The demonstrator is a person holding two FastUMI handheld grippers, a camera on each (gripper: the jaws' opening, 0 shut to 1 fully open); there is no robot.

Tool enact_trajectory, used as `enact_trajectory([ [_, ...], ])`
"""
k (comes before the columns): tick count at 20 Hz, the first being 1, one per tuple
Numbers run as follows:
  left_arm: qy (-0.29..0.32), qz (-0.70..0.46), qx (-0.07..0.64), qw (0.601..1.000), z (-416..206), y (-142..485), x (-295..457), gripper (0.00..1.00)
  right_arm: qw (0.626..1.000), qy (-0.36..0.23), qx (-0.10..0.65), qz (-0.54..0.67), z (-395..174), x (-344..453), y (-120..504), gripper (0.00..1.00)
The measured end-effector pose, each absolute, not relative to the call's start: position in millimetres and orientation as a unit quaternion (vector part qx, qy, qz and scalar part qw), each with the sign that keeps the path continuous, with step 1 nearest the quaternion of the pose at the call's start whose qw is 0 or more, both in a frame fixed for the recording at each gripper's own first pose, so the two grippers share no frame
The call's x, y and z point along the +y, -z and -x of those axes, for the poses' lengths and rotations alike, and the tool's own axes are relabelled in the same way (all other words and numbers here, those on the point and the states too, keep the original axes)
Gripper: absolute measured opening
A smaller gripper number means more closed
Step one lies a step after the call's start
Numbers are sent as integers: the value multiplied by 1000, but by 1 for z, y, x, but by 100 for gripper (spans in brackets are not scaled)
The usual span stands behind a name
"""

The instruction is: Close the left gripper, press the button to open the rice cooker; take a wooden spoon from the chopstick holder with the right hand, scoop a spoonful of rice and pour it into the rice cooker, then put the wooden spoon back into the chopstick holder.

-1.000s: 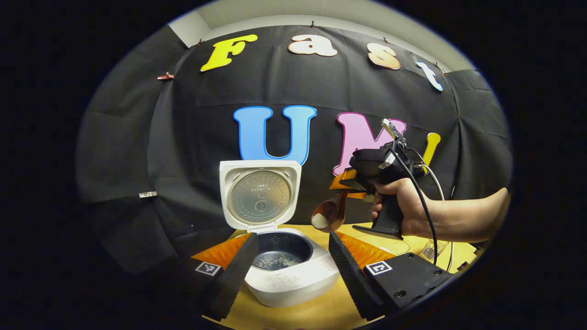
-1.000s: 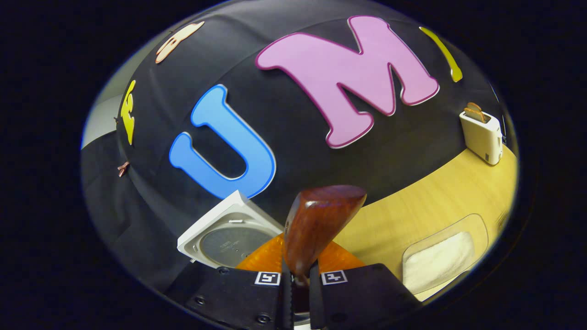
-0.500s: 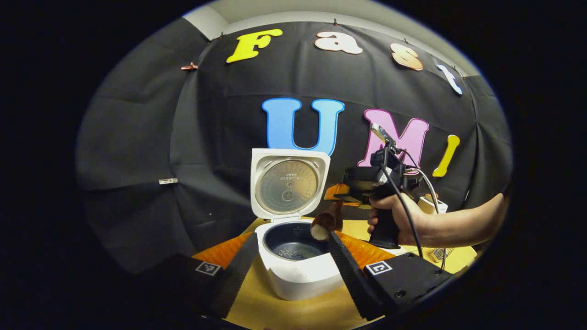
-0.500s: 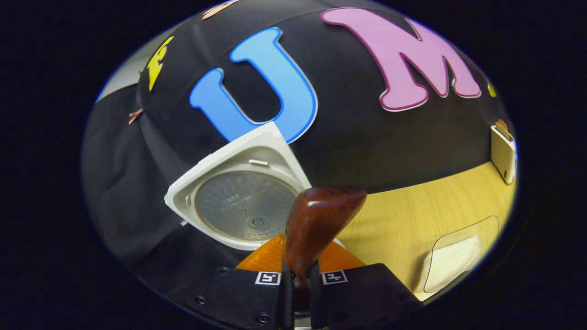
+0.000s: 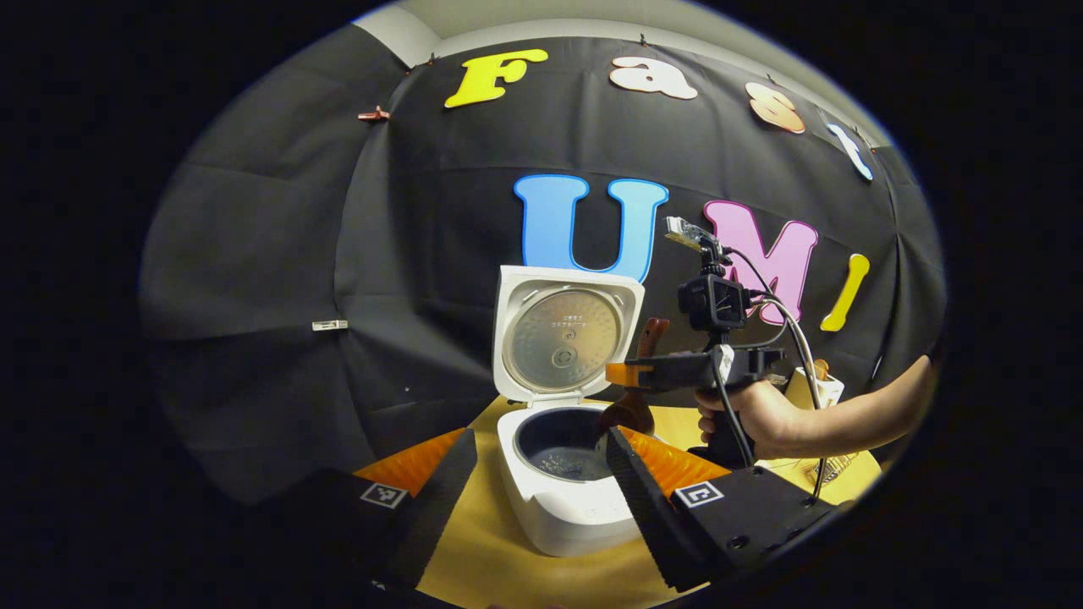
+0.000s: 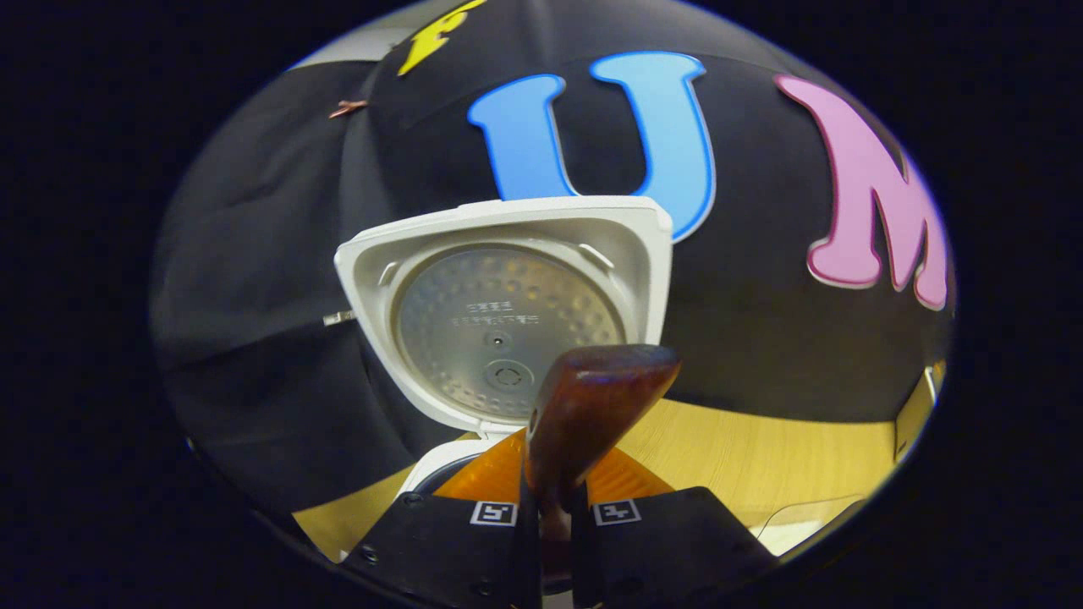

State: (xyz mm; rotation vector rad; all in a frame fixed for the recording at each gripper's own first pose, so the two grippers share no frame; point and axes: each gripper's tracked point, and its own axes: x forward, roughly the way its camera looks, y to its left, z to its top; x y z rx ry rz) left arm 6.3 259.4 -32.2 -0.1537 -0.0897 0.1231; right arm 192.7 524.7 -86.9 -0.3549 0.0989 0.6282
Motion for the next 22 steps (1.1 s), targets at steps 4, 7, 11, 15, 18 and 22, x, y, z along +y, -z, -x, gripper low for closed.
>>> enact_trajectory([
  [4,-74,94,-47,992,-7,33,269,99,900,-343,5,270,-179,542,98,18],
  [7,-83,109,-46,990,-7,36,277,95,893,-349,8,285,-179,546,106,17],
  [11,-94,115,-44,988,-2,40,284,95,892,-341,9,297,-187,543,107,18],
  [15,-99,114,-44,988,-1,41,287,95,903,-352,48,241,-182,543,106,18],
  [18,-92,113,-43,988,-3,41,283,95,911,-351,62,209,-181,541,100,17],
  [22,-80,103,-49,990,-6,35,276,95,918,-350,71,173,-172,533,84,17],
])
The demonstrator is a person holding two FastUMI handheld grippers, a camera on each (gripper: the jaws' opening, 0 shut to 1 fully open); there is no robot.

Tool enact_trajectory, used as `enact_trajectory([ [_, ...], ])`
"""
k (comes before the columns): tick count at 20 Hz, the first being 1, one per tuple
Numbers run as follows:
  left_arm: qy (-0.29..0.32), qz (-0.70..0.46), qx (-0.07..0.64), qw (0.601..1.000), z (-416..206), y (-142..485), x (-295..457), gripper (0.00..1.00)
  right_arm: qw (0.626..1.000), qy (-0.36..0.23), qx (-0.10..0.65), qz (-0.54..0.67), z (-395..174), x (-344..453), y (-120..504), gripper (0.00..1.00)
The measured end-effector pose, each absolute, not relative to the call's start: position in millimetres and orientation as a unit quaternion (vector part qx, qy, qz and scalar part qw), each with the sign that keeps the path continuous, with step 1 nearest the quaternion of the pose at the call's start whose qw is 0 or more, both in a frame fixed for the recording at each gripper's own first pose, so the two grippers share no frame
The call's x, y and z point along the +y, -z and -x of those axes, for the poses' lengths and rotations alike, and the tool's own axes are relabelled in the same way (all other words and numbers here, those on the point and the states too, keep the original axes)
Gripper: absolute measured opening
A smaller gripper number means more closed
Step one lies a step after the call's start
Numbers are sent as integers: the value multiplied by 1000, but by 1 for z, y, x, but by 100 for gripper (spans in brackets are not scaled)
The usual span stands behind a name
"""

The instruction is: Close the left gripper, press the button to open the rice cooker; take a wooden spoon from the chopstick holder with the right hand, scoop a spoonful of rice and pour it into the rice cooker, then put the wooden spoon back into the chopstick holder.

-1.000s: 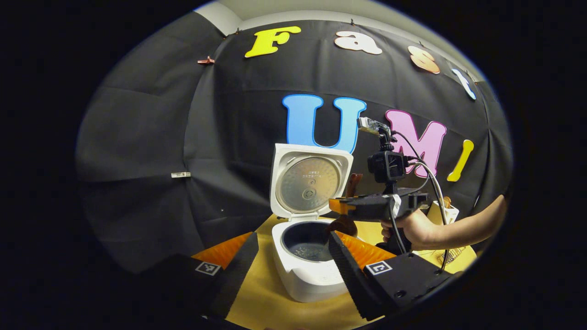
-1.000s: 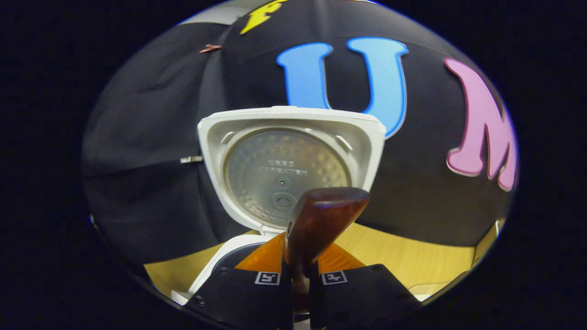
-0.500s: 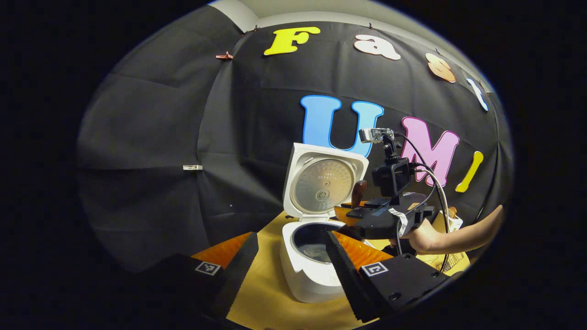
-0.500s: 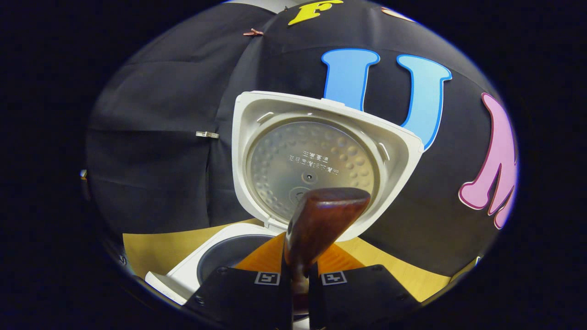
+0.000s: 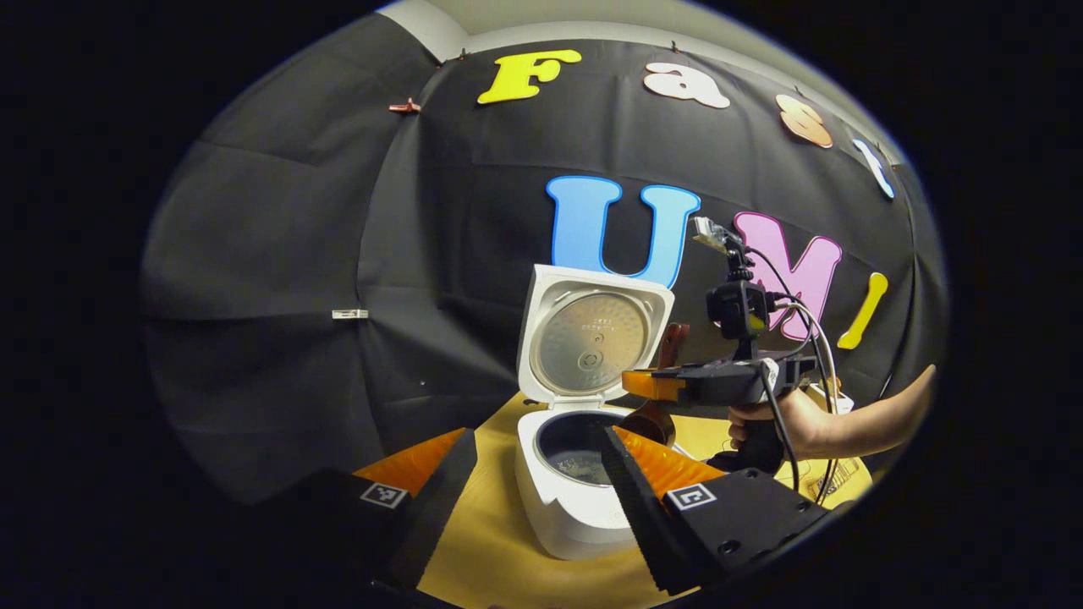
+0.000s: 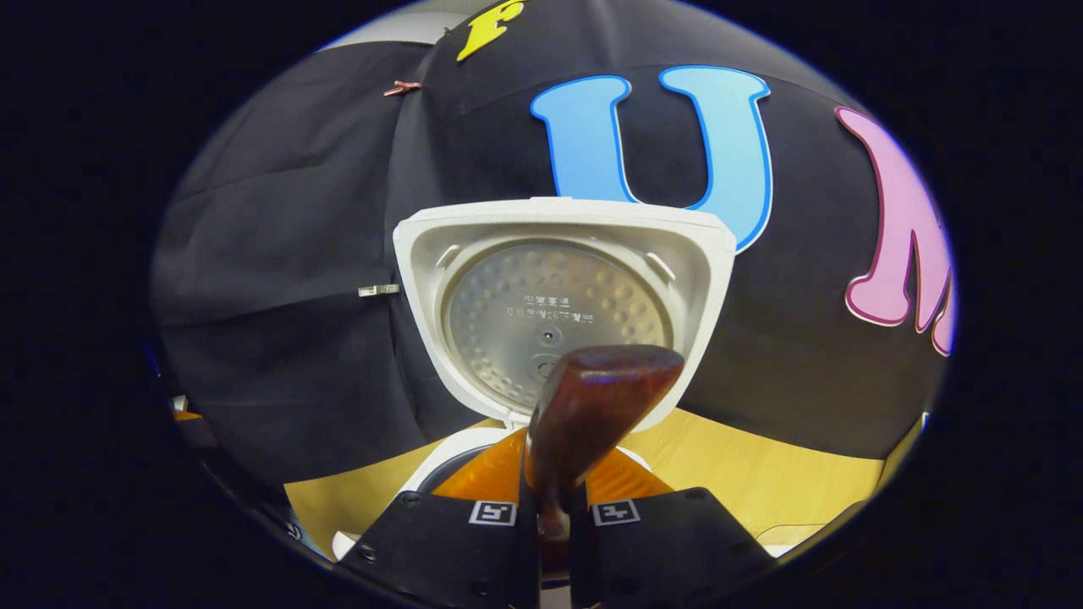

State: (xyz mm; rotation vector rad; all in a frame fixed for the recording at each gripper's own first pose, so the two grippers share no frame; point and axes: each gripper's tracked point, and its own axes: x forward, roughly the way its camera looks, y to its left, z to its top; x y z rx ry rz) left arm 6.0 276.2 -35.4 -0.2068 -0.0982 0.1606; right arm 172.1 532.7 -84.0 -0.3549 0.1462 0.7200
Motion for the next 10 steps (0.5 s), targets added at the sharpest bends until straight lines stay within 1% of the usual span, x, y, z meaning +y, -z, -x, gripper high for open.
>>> enact_trajectory([
  [3,-75,99,-53,991,-9,29,269,95,929,-344,85,107,-169,519,61,18],
  [6,-68,82,-50,993,-14,25,252,95,940,-324,98,36,-177,493,36,18],
  [10,-40,59,-48,996,-20,11,207,95,955,-289,73,-2,-192,431,-2,18],
])
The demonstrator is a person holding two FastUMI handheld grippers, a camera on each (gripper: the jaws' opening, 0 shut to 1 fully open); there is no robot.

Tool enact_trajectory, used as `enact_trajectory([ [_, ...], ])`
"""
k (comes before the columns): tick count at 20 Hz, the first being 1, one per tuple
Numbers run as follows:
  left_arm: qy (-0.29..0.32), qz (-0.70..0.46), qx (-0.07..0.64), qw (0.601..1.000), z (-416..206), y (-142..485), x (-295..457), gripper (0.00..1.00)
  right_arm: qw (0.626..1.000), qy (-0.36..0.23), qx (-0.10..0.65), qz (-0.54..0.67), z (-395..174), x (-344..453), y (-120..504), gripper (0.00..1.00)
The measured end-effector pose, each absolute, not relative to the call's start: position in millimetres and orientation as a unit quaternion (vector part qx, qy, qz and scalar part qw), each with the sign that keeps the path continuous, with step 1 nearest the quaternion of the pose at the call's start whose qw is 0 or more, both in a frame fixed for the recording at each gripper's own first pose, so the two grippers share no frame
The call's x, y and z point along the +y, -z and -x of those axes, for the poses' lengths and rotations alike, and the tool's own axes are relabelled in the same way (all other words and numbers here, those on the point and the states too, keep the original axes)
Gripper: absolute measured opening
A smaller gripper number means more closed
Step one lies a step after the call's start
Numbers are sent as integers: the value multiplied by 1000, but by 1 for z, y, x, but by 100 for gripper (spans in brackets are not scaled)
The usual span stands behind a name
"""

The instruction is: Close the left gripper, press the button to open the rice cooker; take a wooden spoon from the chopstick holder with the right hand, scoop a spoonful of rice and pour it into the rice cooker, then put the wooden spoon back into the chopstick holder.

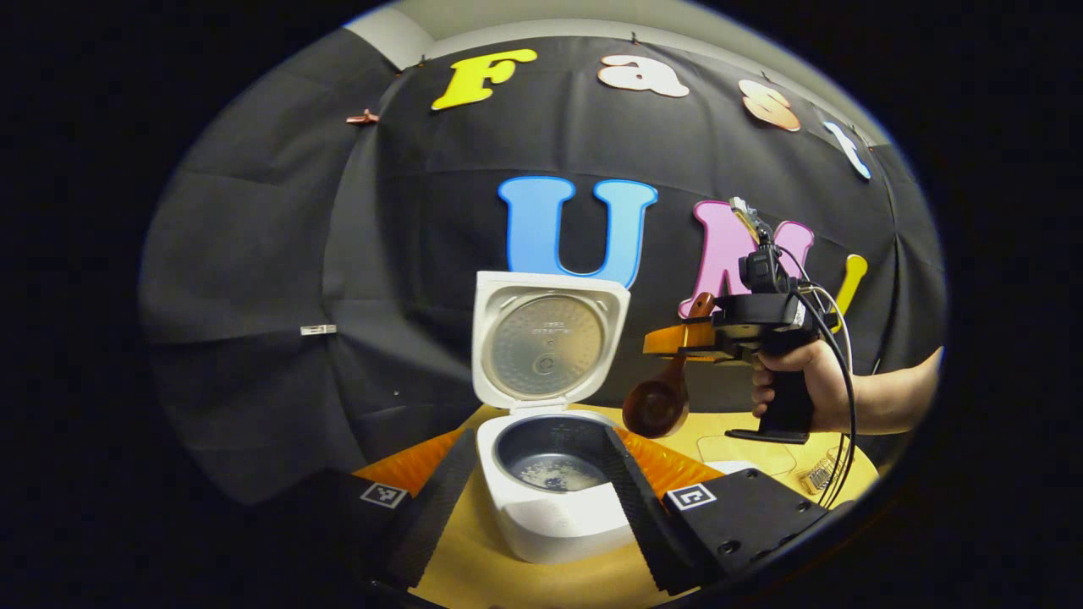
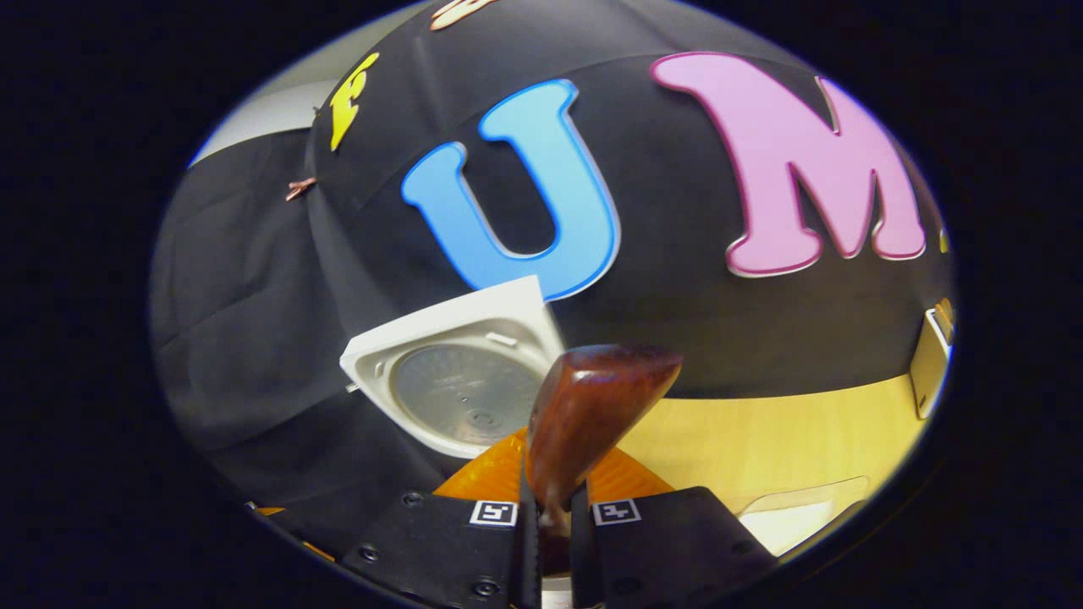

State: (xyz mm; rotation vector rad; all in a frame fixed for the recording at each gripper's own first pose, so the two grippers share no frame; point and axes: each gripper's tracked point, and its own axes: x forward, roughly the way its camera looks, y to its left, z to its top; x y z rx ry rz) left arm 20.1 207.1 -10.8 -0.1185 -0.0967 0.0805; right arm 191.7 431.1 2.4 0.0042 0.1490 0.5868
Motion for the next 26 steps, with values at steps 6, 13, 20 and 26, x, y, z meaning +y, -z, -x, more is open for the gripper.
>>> enact_trajectory([
  [6,26,73,-41,996,-31,-5,101,92,975,-216,39,-21,-199,290,-47,18],
  [13,26,76,-28,996,-38,-10,48,95,992,-119,20,-22,-197,115,-66,18],
  [20,-8,70,3,998,-38,17,19,95,998,-35,45,-38,-195,-20,-22,17],
  [26,-34,56,4,998,-30,22,-4,95,996,9,70,-47,-190,-92,26,18],
])
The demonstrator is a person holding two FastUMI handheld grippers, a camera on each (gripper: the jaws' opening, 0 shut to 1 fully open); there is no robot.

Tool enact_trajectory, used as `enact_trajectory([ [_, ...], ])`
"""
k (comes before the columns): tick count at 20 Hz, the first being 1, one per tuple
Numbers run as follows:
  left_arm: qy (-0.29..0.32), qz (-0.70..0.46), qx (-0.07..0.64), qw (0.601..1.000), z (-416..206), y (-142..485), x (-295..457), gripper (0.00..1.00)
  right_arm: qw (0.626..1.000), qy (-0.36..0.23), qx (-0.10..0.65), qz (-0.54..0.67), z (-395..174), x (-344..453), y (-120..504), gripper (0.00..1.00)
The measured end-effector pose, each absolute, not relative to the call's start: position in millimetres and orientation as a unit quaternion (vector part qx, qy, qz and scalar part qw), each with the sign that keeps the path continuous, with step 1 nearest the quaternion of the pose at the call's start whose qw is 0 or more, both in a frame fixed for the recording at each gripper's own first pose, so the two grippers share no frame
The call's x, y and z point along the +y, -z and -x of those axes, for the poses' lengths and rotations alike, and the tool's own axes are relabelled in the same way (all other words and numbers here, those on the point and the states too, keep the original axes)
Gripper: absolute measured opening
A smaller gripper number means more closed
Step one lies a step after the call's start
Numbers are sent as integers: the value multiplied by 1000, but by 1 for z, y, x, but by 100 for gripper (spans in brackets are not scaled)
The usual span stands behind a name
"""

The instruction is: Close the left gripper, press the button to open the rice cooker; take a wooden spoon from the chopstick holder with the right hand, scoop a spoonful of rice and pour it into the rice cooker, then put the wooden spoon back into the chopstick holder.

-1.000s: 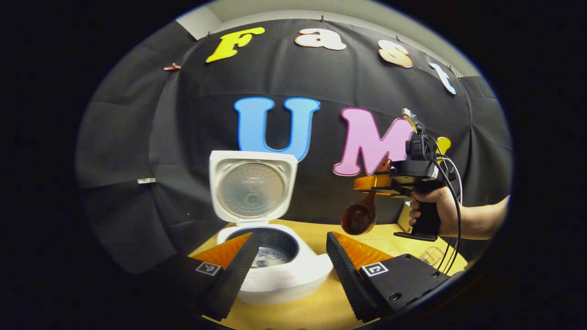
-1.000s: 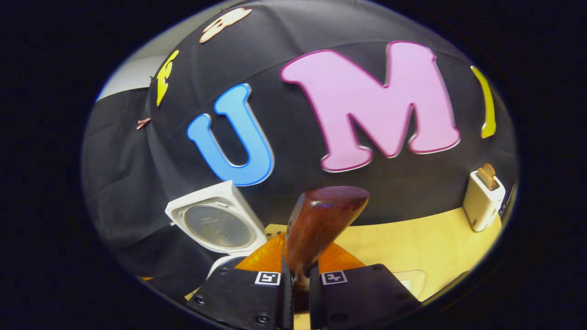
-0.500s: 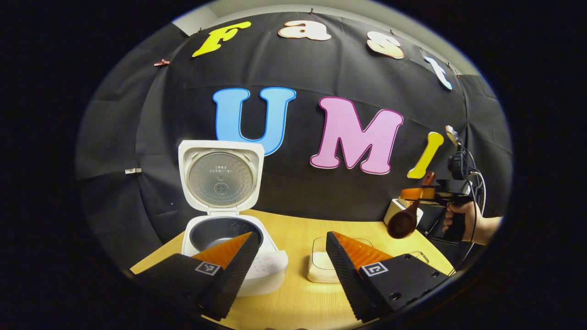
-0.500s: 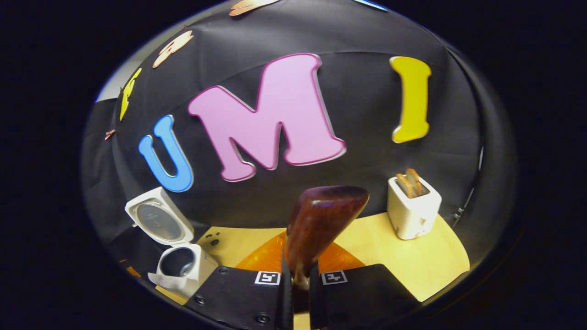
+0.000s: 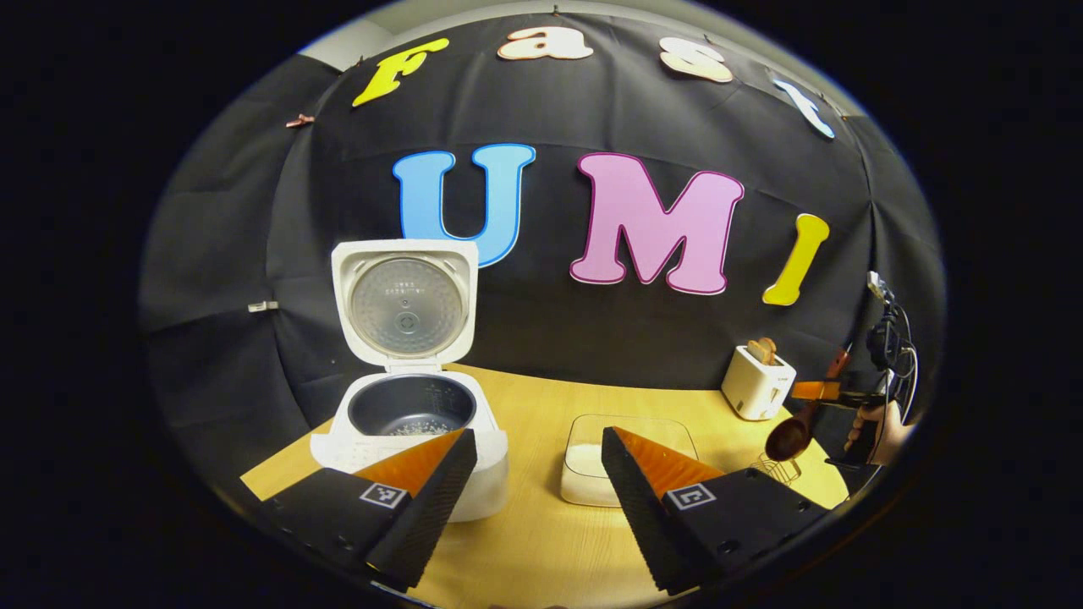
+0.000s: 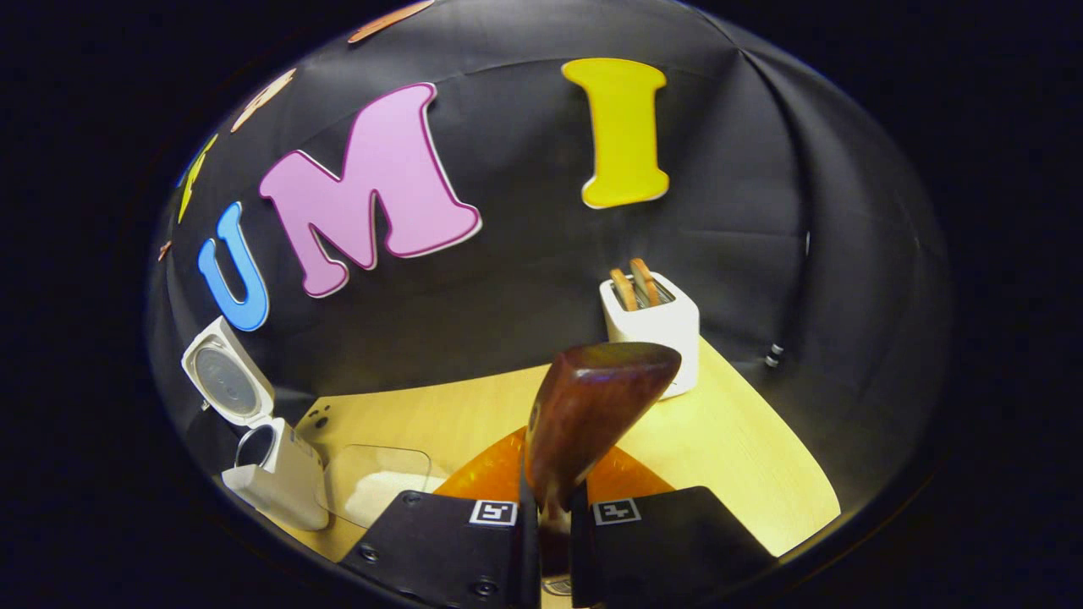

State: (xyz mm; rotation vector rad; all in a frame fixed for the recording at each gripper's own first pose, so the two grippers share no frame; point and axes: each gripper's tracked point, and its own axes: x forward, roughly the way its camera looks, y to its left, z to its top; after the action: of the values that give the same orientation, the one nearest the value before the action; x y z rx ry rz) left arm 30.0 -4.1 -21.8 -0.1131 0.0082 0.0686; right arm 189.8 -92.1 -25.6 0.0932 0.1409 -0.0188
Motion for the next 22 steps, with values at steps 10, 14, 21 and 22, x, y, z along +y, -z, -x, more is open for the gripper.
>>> enact_trajectory([
  [10,-54,39,10,998,-11,28,-19,95,988,47,118,-90,-188,-118,110,18],
  [14,-42,41,6,998,-10,22,-28,95,988,48,123,-84,-185,-114,119,7],
  [21,-43,40,-30,998,-19,-26,1,95,984,69,132,-97,-166,-114,102,98],
  [22,-47,40,-32,998,-22,-32,10,95,983,78,133,-99,-160,-115,99,98],
])
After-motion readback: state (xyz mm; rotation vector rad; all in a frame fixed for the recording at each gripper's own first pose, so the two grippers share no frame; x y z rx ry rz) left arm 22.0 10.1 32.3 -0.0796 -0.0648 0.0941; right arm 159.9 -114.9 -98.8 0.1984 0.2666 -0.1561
